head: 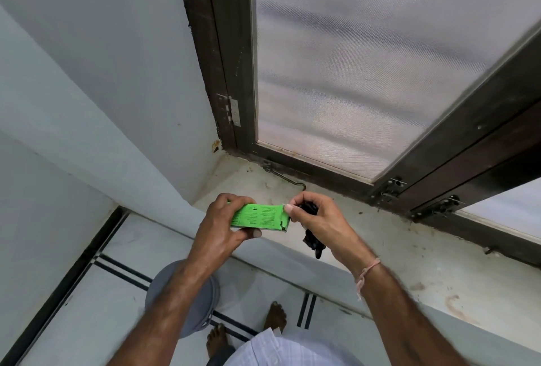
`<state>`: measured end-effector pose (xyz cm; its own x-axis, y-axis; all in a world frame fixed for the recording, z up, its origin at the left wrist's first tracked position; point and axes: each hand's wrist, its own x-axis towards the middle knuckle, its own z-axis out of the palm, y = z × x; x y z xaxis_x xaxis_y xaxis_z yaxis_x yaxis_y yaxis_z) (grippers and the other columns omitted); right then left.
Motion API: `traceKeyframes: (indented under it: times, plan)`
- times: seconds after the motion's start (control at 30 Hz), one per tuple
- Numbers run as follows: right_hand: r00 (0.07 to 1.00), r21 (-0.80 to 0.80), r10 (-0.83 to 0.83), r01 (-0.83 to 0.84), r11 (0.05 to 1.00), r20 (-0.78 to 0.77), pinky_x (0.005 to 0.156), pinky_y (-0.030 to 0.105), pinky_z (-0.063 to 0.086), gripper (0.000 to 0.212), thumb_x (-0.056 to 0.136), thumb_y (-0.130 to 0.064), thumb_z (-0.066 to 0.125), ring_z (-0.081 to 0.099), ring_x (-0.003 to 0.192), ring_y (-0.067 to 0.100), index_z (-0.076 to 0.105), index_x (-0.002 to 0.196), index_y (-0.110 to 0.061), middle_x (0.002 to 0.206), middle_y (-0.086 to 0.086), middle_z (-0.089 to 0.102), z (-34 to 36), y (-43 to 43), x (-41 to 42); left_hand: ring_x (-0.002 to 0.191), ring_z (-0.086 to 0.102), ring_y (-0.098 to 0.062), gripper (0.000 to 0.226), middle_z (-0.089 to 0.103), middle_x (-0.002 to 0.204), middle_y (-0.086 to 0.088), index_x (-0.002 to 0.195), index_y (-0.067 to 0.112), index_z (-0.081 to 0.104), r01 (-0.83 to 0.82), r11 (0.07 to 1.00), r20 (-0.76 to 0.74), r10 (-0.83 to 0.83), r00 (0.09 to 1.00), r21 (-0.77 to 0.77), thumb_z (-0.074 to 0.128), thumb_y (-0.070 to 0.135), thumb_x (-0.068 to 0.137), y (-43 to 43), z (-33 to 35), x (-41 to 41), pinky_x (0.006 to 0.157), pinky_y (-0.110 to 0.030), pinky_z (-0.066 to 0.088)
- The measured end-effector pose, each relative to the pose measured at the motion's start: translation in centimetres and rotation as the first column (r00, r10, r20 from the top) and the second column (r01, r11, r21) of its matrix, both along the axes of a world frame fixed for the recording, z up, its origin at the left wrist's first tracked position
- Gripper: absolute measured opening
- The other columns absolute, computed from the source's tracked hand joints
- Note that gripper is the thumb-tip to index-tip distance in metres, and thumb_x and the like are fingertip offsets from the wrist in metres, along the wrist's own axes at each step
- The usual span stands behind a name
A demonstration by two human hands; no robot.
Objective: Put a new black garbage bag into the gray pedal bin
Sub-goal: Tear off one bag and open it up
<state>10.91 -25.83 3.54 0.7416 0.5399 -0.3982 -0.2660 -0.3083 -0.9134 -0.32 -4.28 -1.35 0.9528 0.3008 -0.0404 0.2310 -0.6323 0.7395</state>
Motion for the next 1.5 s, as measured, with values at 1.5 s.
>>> traceKeyframes:
  times: [1.5]
  plan:
    - [0.927, 0.092, -0.309, 0.334, 0.938, -0.214, 0.074, 0.031, 0.061, 0.05, 0.106, -0.051, 0.043, 0.073, 0.081, 0.017, 0.075, 0.11, -0.014, 0.096, 0.011, 0.079, -1.7, 5.1, -8.2, 0.093, 0.072, -0.012, 0.055, 0.071, 0.103, 0.003, 0.112, 0.026, 0.055, -0.31, 0.771, -0.319, 0.146, 0.936, -0.557, 0.043, 0.073, 0.087, -6.3, 4.8, -3.6, 0.074, -0.031, 0.062]
